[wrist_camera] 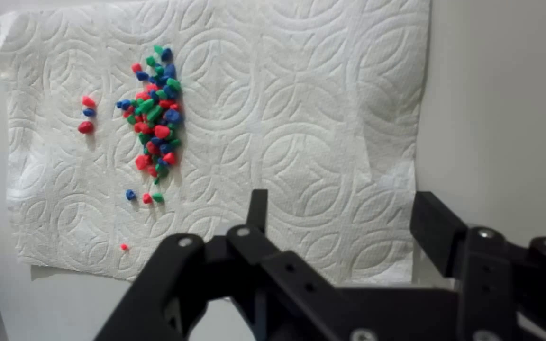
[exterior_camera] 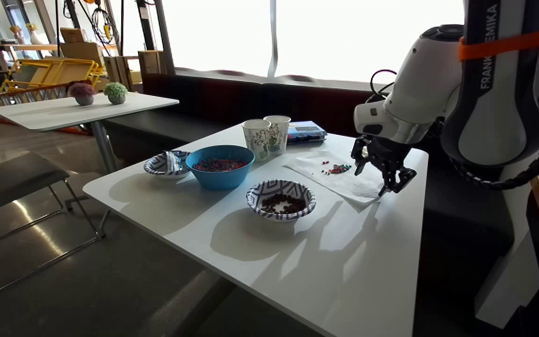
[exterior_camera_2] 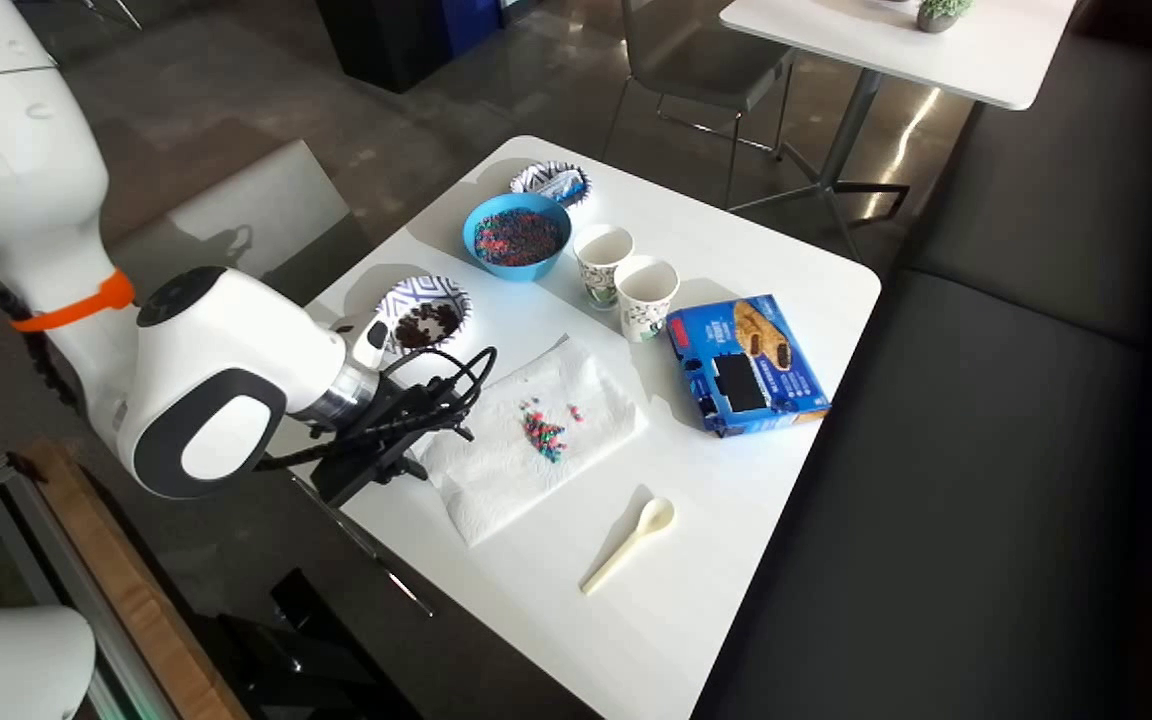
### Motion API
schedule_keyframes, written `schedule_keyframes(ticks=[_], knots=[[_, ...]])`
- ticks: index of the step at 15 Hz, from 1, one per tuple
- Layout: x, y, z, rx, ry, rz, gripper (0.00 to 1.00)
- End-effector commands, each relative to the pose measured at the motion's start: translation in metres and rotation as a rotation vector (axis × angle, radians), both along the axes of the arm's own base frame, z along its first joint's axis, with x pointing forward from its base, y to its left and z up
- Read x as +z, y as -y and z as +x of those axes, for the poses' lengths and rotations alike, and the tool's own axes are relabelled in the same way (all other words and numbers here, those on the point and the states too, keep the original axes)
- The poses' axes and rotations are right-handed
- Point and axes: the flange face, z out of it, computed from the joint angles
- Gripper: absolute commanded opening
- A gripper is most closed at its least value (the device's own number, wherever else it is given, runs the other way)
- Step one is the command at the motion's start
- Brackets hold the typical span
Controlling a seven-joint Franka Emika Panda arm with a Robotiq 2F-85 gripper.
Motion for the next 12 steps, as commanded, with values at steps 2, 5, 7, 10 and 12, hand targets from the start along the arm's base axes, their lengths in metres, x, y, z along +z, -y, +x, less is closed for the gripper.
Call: schedule_keyframes(ticks=[2, 5, 7, 10, 12], knots=[[-0.015, 0.001, -0.012, -0.013, 0.002, 0.026, 0.80], [-0.017, 0.007, -0.011, -0.007, 0.029, 0.015, 0.79], [-0.019, 0.010, -0.009, -0.003, 0.040, 0.009, 0.73], [-0.023, 0.013, -0.009, 0.017, 0.058, -0.005, 0.72], [-0.025, 0.015, -0.007, 0.032, 0.075, -0.012, 0.72]])
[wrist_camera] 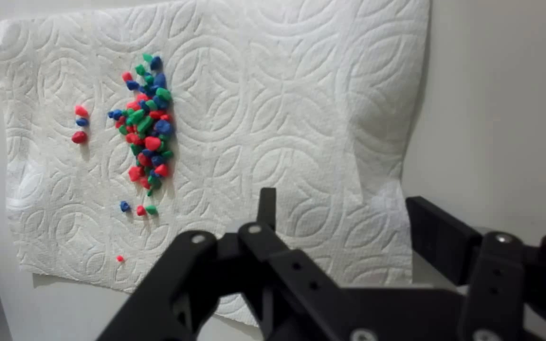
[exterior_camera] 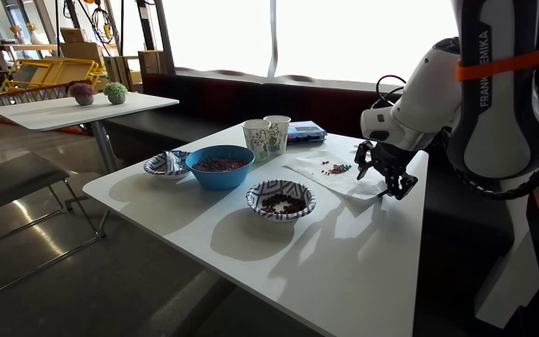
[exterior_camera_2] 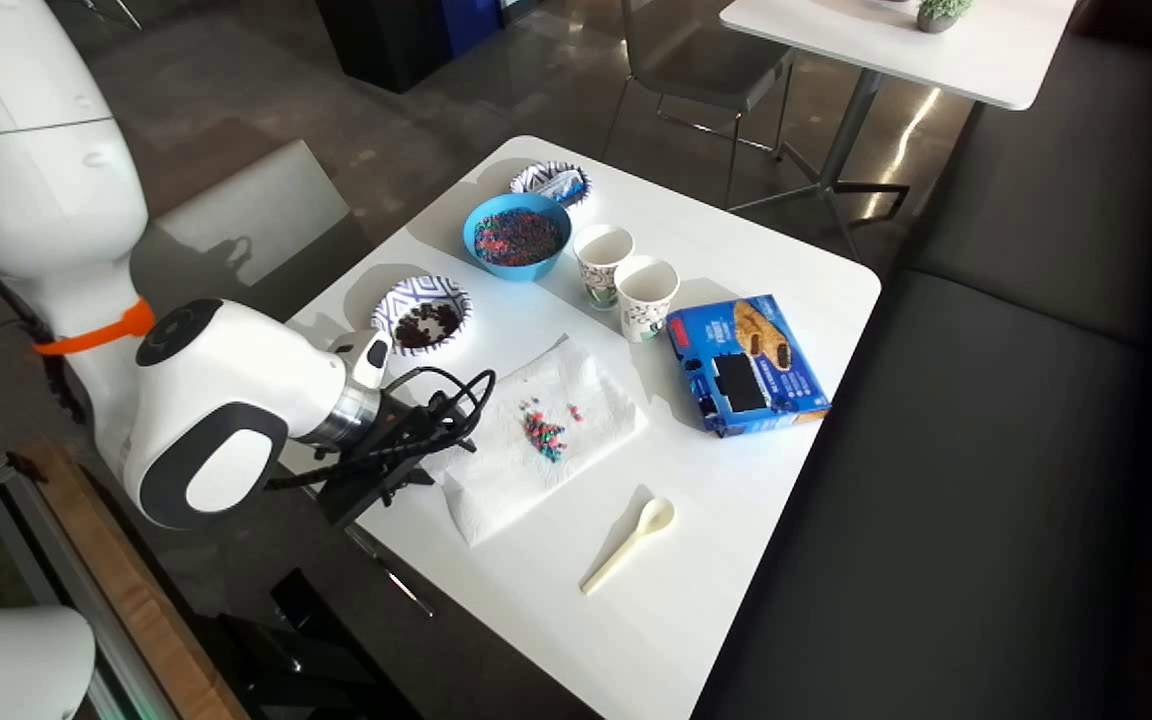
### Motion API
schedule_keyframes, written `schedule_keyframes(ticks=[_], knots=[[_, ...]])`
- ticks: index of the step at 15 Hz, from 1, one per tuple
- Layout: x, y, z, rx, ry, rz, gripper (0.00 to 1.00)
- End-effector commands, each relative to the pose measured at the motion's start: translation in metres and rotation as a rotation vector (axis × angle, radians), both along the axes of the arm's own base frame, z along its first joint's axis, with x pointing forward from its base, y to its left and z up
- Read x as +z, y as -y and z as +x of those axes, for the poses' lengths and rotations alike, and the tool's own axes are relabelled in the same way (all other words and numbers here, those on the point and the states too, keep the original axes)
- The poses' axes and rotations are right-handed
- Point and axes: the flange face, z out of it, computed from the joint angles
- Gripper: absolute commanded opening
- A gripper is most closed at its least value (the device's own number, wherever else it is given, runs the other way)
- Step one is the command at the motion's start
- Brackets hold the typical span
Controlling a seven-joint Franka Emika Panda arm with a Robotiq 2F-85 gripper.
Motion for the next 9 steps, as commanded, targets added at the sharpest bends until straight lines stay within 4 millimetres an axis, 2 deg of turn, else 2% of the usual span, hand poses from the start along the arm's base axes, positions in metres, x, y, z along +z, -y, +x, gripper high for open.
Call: schedule_keyframes(ticks=[1, 2, 3, 9], knots=[[-0.0118, 0.0064, 0.0042, 0.030, 0.033, -0.030, 0.75], [-0.0121, 0.0067, 0.0054, 0.040, 0.044, -0.033, 0.73], [-0.0124, 0.0064, 0.0064, 0.050, 0.054, -0.037, 0.76], [-0.0127, 0.0034, 0.0130, 0.088, 0.091, -0.049, 0.68]])
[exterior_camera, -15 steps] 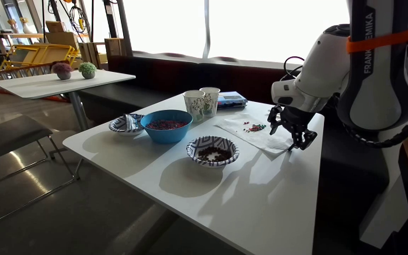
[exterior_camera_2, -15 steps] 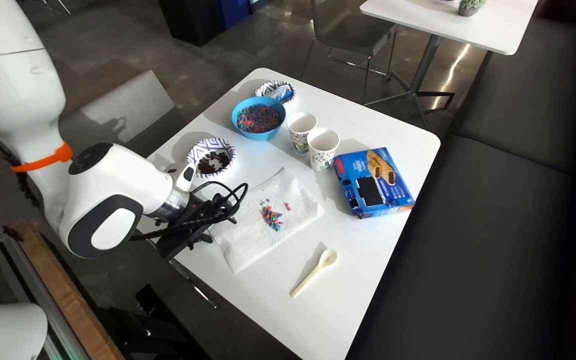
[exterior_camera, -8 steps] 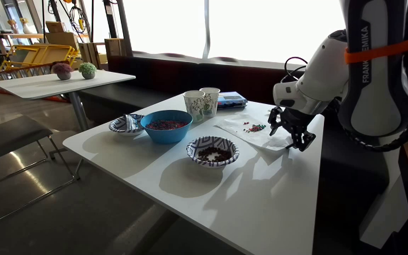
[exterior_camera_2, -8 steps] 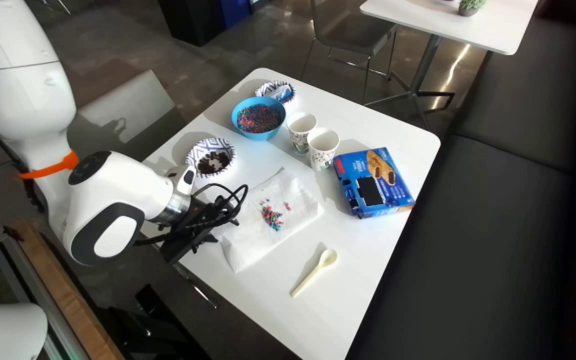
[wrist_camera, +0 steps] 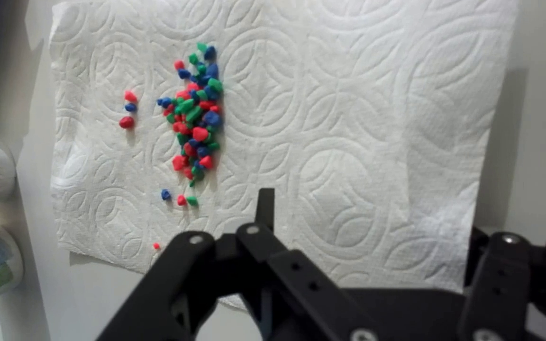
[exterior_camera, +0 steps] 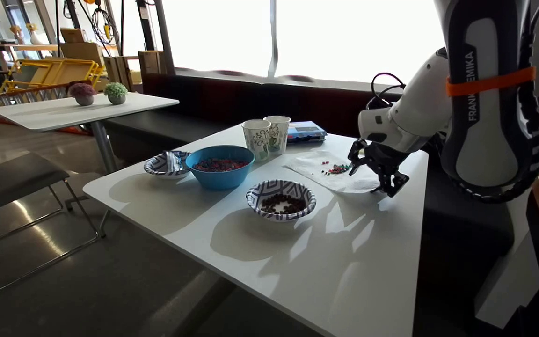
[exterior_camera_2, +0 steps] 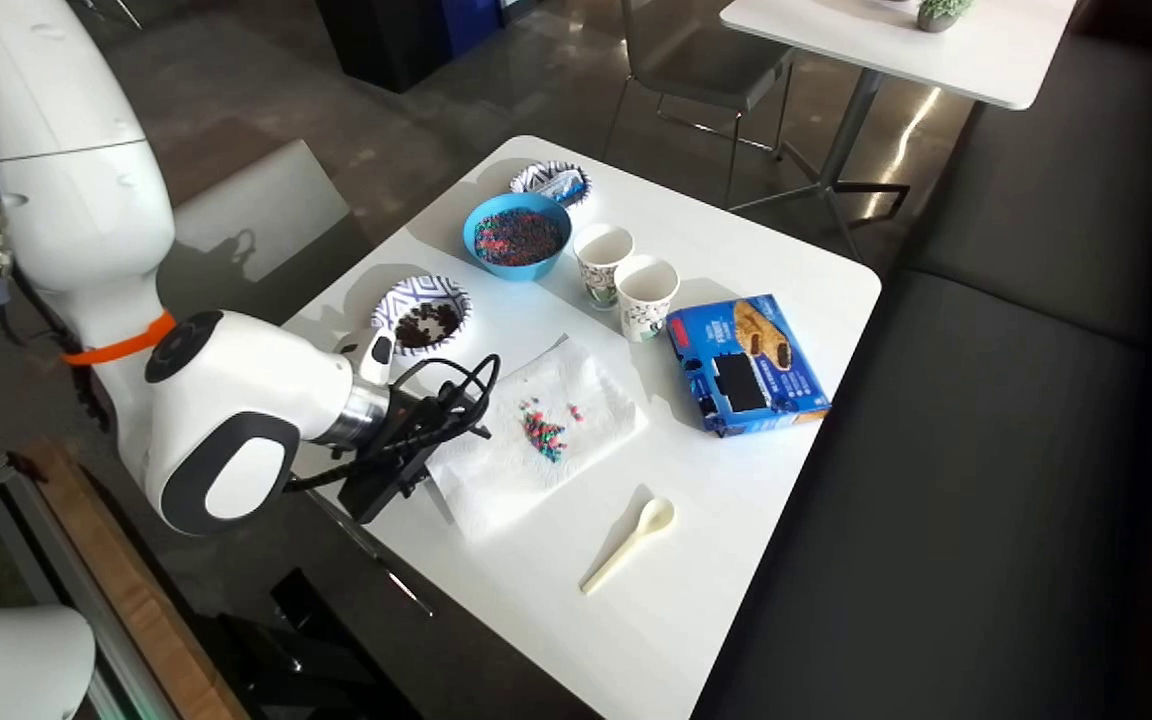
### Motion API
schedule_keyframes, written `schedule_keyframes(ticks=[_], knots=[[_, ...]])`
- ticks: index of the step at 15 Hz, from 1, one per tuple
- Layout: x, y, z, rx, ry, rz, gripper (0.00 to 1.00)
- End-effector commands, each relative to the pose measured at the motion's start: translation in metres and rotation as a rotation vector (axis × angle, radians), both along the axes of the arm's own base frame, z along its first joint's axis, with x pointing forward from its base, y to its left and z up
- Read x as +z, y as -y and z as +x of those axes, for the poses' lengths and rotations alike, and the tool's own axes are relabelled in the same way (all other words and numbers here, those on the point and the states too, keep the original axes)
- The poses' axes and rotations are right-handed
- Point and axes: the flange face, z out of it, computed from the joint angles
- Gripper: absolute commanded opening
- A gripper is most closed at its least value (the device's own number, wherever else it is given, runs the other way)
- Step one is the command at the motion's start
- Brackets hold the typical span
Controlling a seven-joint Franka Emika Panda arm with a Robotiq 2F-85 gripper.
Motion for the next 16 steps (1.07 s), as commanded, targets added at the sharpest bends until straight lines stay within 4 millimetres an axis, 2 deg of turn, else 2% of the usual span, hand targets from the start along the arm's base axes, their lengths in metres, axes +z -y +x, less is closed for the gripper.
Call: schedule_keyframes(ticks=[1, 2, 3, 4, 5, 6, 7, 8, 10, 11, 12, 16], knots=[[-0.009, -0.001, 0.003, 0.021, 0.019, -0.017, 0.66], [-0.009, -0.002, 0.002, 0.022, 0.016, -0.021, 0.64], [-0.009, -0.002, 0.001, 0.021, 0.013, -0.025, 0.53], [-0.007, -0.001, 0.000, 0.019, 0.007, -0.030, 0.54], [-0.005, -0.002, -0.002, 0.019, -0.001, -0.036, 0.43], [-0.005, -0.002, -0.003, 0.018, -0.011, -0.043, 0.42], [-0.002, -0.004, -0.004, 0.022, -0.010, -0.049, 0.46], [-0.001, -0.005, -0.005, 0.022, -0.013, -0.054, 0.40], [0.003, -0.008, -0.005, 0.025, -0.019, -0.064, 0.38], [0.003, -0.011, -0.007, 0.026, -0.023, -0.067, 0.33], [0.004, -0.012, -0.008, 0.028, -0.028, -0.074, 0.39], [0.008, -0.019, -0.012, 0.031, -0.033, -0.098, 0.37]])
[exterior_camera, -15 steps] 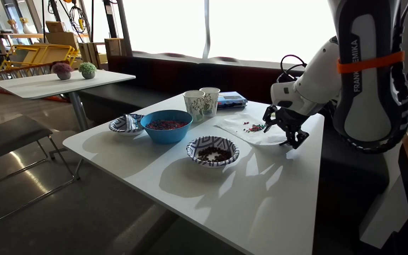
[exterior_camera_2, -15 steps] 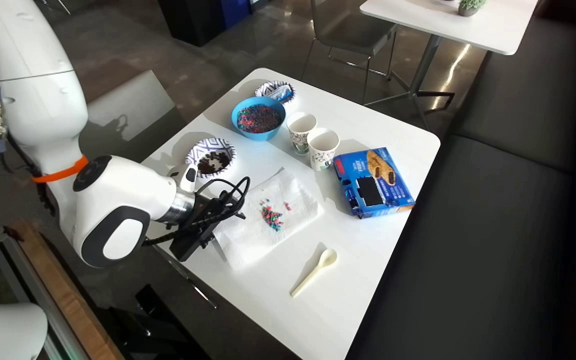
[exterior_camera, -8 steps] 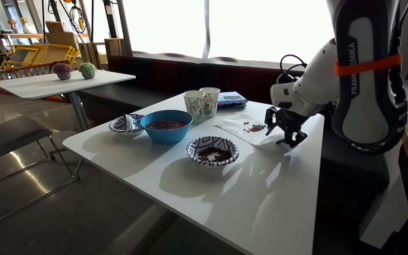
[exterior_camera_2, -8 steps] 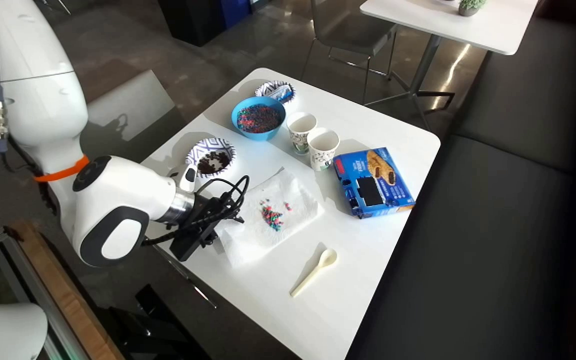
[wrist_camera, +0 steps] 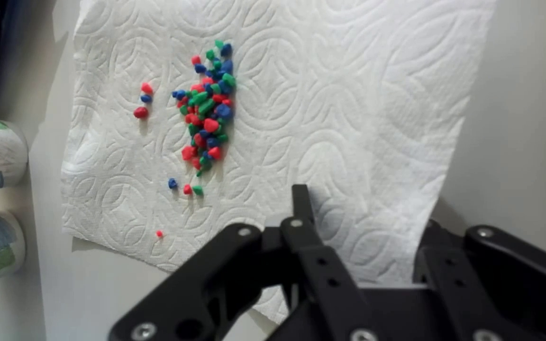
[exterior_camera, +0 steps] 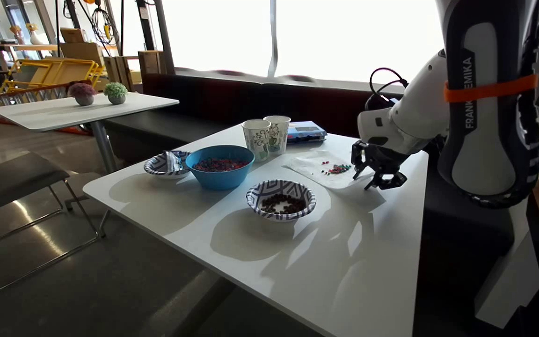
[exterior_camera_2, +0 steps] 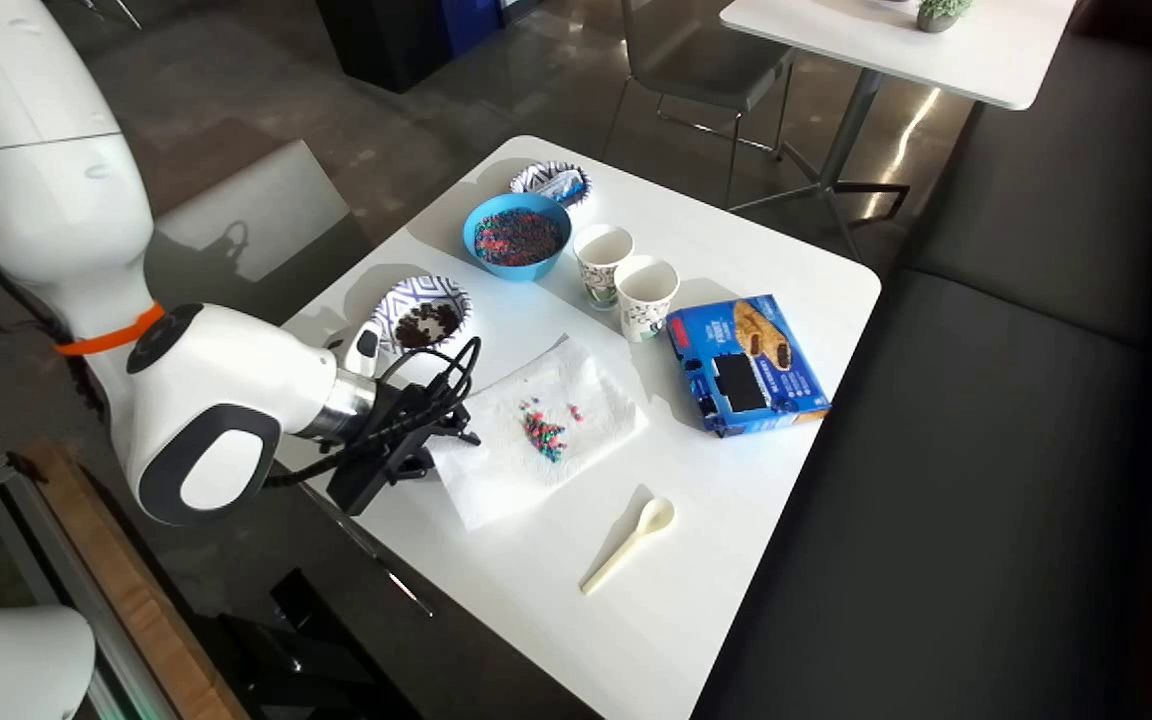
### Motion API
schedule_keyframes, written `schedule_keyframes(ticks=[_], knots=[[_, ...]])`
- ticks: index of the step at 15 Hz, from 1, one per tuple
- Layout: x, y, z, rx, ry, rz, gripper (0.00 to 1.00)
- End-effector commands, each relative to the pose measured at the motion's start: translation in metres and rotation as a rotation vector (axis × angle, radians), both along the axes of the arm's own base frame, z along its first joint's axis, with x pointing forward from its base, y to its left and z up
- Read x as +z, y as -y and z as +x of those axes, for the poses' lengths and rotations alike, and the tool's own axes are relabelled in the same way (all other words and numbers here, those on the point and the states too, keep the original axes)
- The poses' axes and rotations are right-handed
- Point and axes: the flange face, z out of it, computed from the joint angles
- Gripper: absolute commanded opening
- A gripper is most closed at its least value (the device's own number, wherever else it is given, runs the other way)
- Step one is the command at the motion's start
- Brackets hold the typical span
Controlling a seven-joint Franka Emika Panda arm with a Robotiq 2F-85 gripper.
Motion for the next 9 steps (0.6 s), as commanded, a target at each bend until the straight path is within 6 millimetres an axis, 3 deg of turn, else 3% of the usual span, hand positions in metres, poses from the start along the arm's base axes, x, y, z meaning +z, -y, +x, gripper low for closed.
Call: schedule_keyframes(ticks=[1, 5, 6, 9], knots=[[0.005, -0.008, -0.009, -0.004, -0.037, -0.027, 0.37], [0.009, -0.014, -0.011, -0.002, -0.035, -0.037, 0.26], [0.009, -0.015, -0.012, -0.002, -0.034, -0.039, 0.18], [0.012, -0.018, -0.014, -0.003, -0.030, -0.041, 0.24]])
